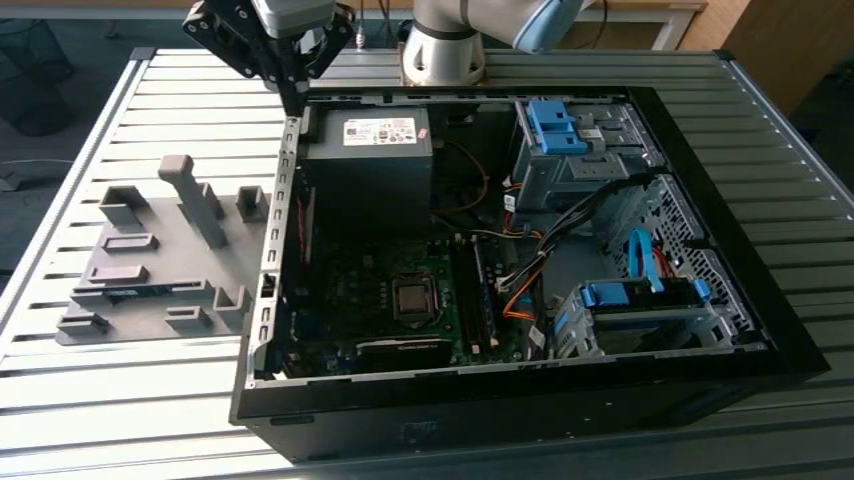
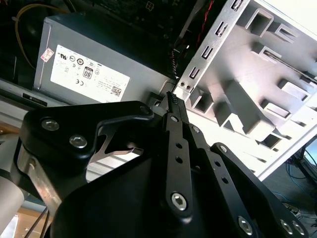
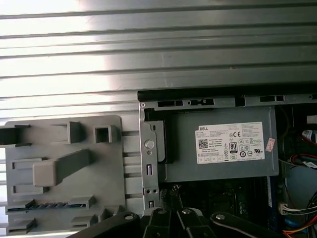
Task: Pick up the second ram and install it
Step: 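Reach for the second ram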
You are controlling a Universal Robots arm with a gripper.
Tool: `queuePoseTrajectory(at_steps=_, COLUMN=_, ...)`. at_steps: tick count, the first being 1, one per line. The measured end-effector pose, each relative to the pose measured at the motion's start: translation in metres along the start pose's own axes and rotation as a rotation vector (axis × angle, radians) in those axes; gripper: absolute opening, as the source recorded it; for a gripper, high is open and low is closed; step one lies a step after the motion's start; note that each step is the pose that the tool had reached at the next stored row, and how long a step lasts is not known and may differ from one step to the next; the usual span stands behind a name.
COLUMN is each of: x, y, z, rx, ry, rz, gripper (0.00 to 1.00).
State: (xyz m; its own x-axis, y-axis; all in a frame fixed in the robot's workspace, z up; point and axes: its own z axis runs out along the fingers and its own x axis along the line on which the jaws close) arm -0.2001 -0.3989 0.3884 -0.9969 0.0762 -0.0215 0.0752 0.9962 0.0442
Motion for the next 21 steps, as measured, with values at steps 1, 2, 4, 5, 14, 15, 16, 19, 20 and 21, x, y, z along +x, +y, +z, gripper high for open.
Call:
queuePoseTrajectory(at_steps=1, x=0.0007, y=-0.0001, z=0.0001, rx=0.0000, ry=0.0001, rz=0.000, gripper=0.11)
queuePoseTrajectory(at_steps=2, x=0.0015, y=-0.0001, z=0.0000, rx=0.0002, ry=0.0003, rz=0.000, gripper=0.11)
queuePoseTrajectory(at_steps=4, x=0.0032, y=-0.0002, z=0.0002, rx=0.0001, ry=0.0003, rz=0.000, gripper=0.11)
queuePoseTrajectory(at_steps=5, x=0.0040, y=-0.0003, z=0.0003, rx=0.0001, ry=0.0003, rz=0.000, gripper=0.11)
queuePoseTrajectory(at_steps=14, x=0.0111, y=-0.0009, z=0.0009, rx=0.0002, ry=0.0009, rz=0.000, gripper=0.11)
queuePoseTrajectory(at_steps=15, x=0.0119, y=-0.0010, z=0.0009, rx=0.0001, ry=0.0010, rz=0.000, gripper=0.11)
queuePoseTrajectory(at_steps=16, x=0.0126, y=-0.0010, z=0.0010, rx=0.0002, ry=0.0011, rz=0.000, gripper=0.11)
queuePoseTrajectory(at_steps=19, x=0.0146, y=-0.0012, z=0.0013, rx=0.0001, ry=0.0013, rz=0.000, gripper=0.11)
queuePoseTrajectory(at_steps=20, x=0.0154, y=-0.0012, z=0.0013, rx=0.0002, ry=0.0015, rz=0.000, gripper=0.11)
queuePoseTrajectory(at_steps=21, x=0.0161, y=-0.0013, z=0.0014, rx=0.0002, ry=0.0015, rz=0.000, gripper=0.11)
